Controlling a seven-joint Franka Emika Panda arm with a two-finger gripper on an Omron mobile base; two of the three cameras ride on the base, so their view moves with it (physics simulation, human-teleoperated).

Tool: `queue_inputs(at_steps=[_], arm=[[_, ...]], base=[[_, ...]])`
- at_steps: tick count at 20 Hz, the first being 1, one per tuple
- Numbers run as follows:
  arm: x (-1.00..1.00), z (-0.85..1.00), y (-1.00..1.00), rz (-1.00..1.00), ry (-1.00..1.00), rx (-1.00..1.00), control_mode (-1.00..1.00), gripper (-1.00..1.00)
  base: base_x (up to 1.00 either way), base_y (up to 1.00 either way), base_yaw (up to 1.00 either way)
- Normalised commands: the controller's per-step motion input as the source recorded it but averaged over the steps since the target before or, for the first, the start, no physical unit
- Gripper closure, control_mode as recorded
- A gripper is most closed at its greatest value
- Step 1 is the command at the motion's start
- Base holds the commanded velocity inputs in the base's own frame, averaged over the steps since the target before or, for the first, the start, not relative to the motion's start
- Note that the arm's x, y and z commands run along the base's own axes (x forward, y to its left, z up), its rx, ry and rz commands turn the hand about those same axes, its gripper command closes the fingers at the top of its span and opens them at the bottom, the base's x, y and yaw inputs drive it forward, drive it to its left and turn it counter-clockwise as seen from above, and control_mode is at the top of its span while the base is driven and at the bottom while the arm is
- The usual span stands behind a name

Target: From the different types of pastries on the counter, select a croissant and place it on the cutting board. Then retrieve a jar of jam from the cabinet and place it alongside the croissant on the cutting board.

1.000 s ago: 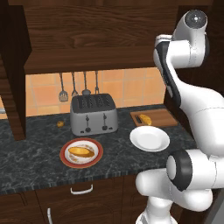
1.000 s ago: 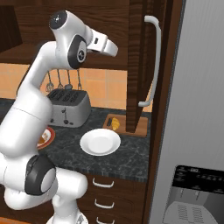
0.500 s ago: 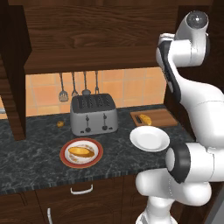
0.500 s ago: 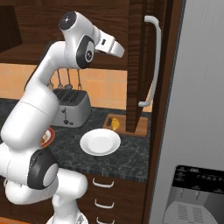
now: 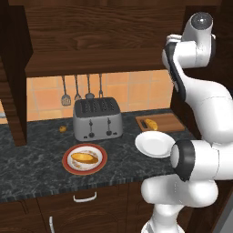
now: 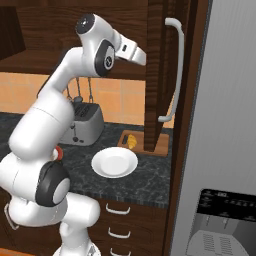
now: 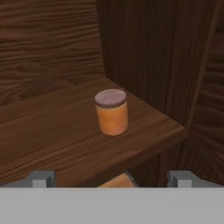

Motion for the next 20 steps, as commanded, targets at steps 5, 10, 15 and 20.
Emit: queue_inputs(at_steps=[5,10,15,20], arm=[[0.26,0.00,-0.07,-0.01,0.00,0.00,-1.00,-1.00],[0.29,-0.03,-0.13,0.00,0.00,0.00,-1.00,-1.00],[0.22,-0.09,-0.18,0.00,0.00,0.00,-1.00,-1.00],[0.19,-0.08,-0.01,0.00,0.00,0.00,-1.00,-1.00]], base=[[0.00,0.00,0.00],[0.00,0.00,0.00],[0.00,0.00,0.00],[0.00,0.00,0.00]])
